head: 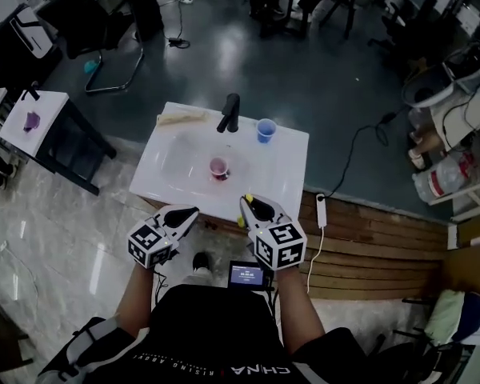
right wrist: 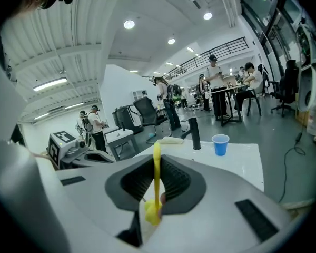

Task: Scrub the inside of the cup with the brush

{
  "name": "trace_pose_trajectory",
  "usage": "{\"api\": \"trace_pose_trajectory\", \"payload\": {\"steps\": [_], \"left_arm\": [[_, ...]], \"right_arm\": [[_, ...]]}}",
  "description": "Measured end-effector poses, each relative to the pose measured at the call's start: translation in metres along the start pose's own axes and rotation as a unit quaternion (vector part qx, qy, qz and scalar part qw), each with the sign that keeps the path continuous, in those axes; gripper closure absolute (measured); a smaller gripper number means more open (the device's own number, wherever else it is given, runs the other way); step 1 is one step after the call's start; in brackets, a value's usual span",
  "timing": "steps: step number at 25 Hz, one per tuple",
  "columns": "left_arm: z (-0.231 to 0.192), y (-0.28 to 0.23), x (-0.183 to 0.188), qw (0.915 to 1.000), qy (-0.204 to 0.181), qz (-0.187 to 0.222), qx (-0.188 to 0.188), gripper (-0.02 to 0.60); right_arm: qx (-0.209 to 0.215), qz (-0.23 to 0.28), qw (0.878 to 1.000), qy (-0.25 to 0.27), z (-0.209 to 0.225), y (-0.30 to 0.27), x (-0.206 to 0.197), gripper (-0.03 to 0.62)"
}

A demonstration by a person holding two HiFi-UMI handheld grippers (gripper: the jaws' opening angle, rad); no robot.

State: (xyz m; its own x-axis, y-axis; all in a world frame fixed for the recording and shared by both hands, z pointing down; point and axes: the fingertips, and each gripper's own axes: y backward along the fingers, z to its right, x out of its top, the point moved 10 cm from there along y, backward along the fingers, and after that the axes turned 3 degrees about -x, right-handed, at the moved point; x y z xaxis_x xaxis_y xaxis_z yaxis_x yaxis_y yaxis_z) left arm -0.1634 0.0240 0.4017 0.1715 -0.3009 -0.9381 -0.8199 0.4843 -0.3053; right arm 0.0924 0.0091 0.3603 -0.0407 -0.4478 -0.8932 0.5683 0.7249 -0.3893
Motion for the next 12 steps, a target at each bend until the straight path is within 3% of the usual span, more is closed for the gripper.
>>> {"api": "trace_pose_trajectory", "payload": {"steps": [7,12], "left_arm": [[-0.071,0.013,0.003,0.9995,-0.004,-0.008,-0.030,0.577],[-0.089,0.002,-0.001,0.9982,0.005,-0.012,-0.058,0.577]], "right_arm": [[-0.033,0.001,0.999,-0.012,-0.025,-0.053,0.017,0.556],[-0.053,-0.007,0.998,-0.022,-0.024,-0.064,0.016,0.556]]}}
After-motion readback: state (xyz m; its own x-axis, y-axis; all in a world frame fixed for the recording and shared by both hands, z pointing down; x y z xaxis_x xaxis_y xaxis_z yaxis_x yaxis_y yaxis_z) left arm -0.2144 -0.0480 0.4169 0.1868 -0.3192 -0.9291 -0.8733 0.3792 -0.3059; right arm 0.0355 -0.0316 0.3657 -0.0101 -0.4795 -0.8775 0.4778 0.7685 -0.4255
